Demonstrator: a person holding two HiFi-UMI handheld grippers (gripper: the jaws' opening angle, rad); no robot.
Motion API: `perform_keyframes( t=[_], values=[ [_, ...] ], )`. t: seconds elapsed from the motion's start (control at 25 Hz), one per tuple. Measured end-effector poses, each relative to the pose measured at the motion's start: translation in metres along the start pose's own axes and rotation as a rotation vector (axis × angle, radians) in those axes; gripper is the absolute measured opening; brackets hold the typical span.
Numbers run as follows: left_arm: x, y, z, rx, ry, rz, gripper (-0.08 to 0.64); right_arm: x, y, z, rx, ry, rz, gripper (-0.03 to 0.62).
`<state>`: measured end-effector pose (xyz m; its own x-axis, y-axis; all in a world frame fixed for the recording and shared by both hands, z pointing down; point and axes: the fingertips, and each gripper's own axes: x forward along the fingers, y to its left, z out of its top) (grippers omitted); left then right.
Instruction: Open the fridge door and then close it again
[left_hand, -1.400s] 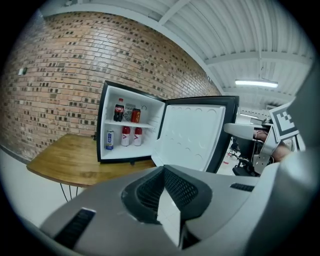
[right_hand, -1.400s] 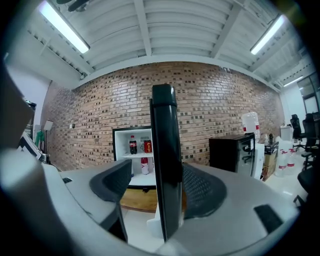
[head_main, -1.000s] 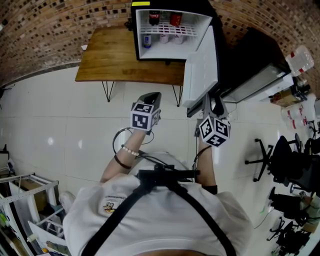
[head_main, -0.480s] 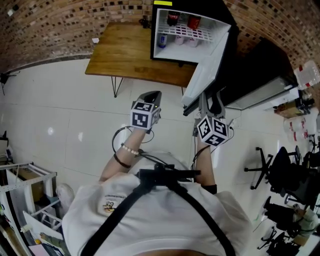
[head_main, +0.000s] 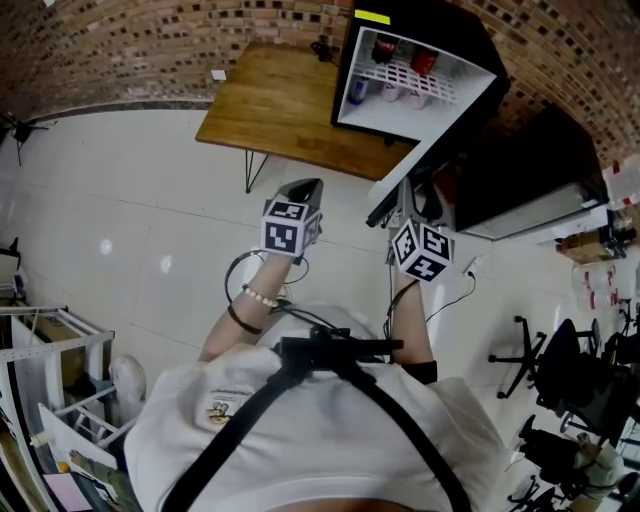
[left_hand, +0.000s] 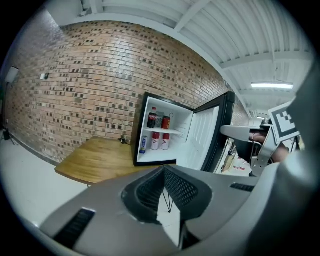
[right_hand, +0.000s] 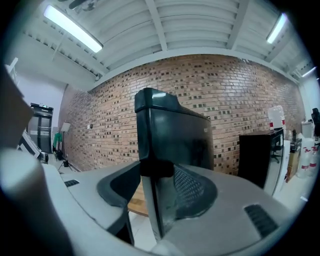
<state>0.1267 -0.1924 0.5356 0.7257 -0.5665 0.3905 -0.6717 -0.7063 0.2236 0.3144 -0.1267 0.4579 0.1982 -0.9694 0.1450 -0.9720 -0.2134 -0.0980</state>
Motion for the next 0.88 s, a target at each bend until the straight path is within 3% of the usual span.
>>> perform_keyframes(
  t=[0.88],
  values=[
    [-0.019,0.073,0.019,-0.024,-0.026,0.011,0.002,0.096,0.077,0.003,-0.072,0.076,-0.031,0.222]
  ],
)
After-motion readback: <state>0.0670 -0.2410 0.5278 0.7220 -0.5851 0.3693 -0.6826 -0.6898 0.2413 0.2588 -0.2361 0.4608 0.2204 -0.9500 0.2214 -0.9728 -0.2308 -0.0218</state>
